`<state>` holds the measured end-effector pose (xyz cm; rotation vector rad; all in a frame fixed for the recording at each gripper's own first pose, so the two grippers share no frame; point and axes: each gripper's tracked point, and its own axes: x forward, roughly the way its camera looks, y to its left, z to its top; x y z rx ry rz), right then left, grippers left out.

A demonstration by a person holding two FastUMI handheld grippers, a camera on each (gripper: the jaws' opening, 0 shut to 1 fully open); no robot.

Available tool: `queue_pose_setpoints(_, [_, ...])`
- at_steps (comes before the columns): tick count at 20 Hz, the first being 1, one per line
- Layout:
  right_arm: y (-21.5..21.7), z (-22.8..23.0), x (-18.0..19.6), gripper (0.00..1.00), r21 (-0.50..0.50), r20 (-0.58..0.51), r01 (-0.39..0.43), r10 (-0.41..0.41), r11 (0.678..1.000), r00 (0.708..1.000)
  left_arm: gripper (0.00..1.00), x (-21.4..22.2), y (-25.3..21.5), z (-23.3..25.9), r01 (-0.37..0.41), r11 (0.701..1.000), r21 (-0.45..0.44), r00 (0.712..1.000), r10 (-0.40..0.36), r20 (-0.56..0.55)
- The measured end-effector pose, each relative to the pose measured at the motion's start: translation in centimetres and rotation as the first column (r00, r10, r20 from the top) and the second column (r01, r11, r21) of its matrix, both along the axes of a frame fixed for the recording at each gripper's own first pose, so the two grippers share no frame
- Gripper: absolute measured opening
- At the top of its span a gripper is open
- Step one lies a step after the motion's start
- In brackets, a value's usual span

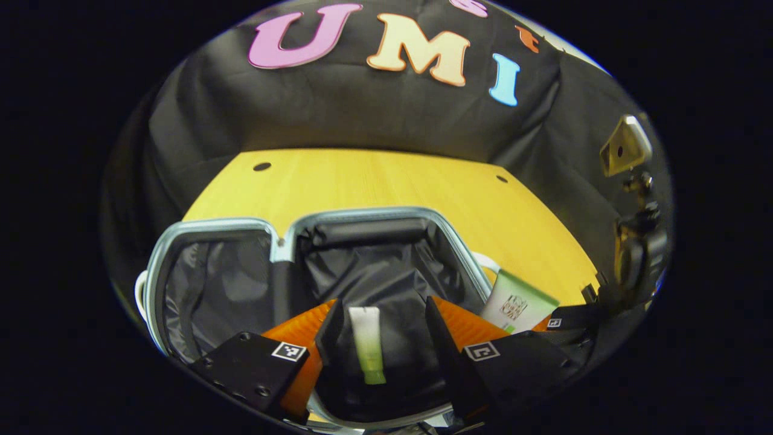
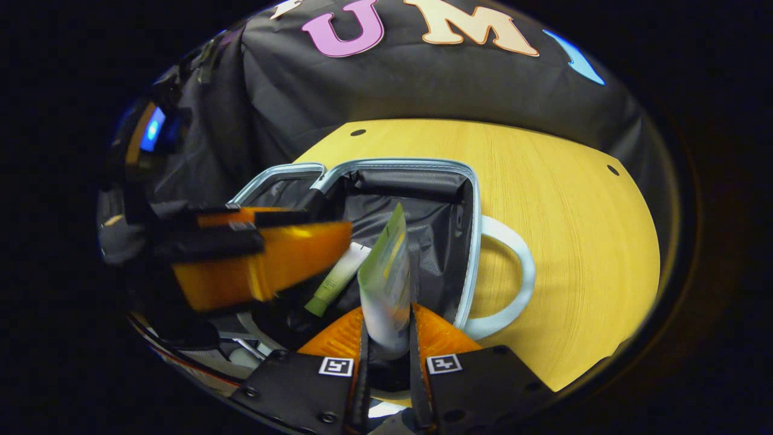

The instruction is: First open the suitcase, pack the skin care products into it, and then close the suitcase.

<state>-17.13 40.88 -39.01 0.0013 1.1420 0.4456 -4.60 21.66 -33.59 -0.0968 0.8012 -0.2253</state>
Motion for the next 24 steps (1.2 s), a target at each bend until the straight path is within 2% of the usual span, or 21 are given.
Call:
queue_pose_setpoints(1, [0.1, -0.1, 0.3, 0.31, -0.002, 0.005, 0.015, -0.015, 1.0, 1.0, 0.81, 0.5, 1.2, 1.0, -0.018, 1.0, 0.001, 0.999, 0.018, 0.027])
queue_pose_setpoints(2, [0.3, 0.3, 0.9, 0.32, 0.004, 0.019, 0.04, -0.04, 0.999, 0.999, 0.82, 0.8, 2.5, 1.4, -0.035, 0.999, 0.004, 0.999, 0.035, 0.039])
queue_pose_setpoints(3, [0.6, 0.8, 1.8, 0.4, 0.023, 0.042, 0.061, -0.062, 0.998, 0.997, 0.84, 1.1, 4.0, 1.7, -0.057, 0.998, 0.01, 0.997, 0.056, 0.051])
queue_pose_setpoints(6, [2.1, 2.4, 4.5, 1.0, 0.078, 0.131, 0.081, -0.091, 0.994, 0.987, 0.83, 1.8, 8.9, 2.4, -0.128, 0.991, 0.042, 0.989, 0.125, 0.074])
queue_pose_setpoints(9, [2.7, 5.1, 6.7, 0.98, 0.111, 0.231, 0.082, -0.106, 0.99, 0.967, 0.82, 1.9, 14.5, 3.2, -0.22, 0.973, 0.068, 0.973, 0.213, 0.093])
queue_pose_setpoints(13, [2.6, 7.8, 9.1, 0.98, 0.156, 0.32, 0.117, -0.162, 0.981, 0.933, 0.83, 2.0, 21.9, 3.9, -0.352, 0.931, 0.094, 0.933, 0.341, 0.117])
queue_pose_setpoints(19, [0.4, 8.9, 11.2, 0.98, 0.138, 0.361, 0.172, -0.211, 0.975, 0.908, 0.82, 0.7, 31.5, 3.9, -0.492, 0.858, 0.148, 0.87, 0.477, 0.129])
queue_pose_setpoints(22, [-1.0, 8.8, 11.5, 0.98, 0.116, 0.369, 0.195, -0.224, 0.974, 0.902, 0.83, -0.6, 34.5, 2.3, -0.538, 0.825, 0.174, 0.843, 0.53, 0.092])
queue_pose_setpoints(24, [-1.9, 8.8, 11.6, 0.98, 0.103, 0.372, 0.209, -0.232, 0.973, 0.899, 0.83, -1.7, 35.7, 0.7, -0.555, 0.813, 0.178, 0.83, 0.555, 0.052])
